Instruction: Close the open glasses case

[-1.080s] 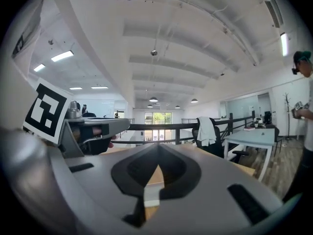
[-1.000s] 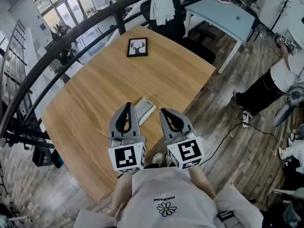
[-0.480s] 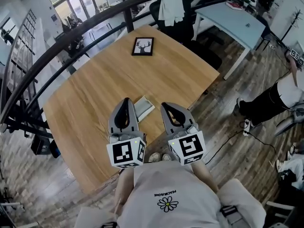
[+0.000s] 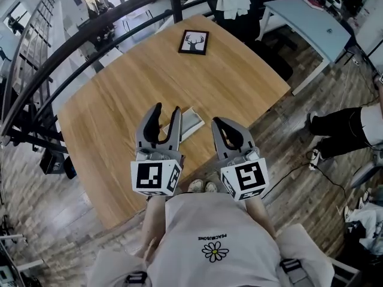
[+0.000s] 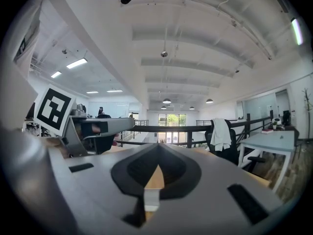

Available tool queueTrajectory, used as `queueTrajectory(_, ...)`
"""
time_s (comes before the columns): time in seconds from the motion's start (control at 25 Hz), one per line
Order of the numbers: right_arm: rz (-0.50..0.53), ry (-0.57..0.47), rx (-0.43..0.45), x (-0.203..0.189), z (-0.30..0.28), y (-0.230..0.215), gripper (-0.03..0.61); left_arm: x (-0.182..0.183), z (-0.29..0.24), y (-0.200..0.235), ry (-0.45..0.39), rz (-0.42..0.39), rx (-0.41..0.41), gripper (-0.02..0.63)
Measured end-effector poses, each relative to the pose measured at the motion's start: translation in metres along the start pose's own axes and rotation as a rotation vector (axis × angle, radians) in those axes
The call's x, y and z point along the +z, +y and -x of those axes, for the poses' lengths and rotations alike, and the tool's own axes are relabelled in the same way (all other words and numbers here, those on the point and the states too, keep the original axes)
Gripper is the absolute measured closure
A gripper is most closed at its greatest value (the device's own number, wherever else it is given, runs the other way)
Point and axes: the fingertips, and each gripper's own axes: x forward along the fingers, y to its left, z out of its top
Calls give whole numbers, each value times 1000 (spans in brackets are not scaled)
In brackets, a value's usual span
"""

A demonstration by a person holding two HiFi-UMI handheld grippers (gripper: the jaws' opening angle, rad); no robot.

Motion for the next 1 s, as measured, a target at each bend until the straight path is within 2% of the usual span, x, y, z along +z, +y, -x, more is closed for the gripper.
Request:
queueTrajectory(0.2,16,12,17,-2,-6,7,572,-19,-7,10,16,90,-116,361)
queueTrajectory(0.32,28,20,17,-5,-10,10,571,-58,-16,22,101,163,-152,323)
queueTrajectory(0.48,33,51,21,-13,-11,14,571,-125,-18,34,268,137,-155,310)
queueTrajectory(0.72,53,86,23,-24,-13,24,571,-212,-16,43,441,126,-164,301)
queueTrajectory(1.0,71,151,21,-42,-10,33,572,-262,-11,52,554,203,-141,298)
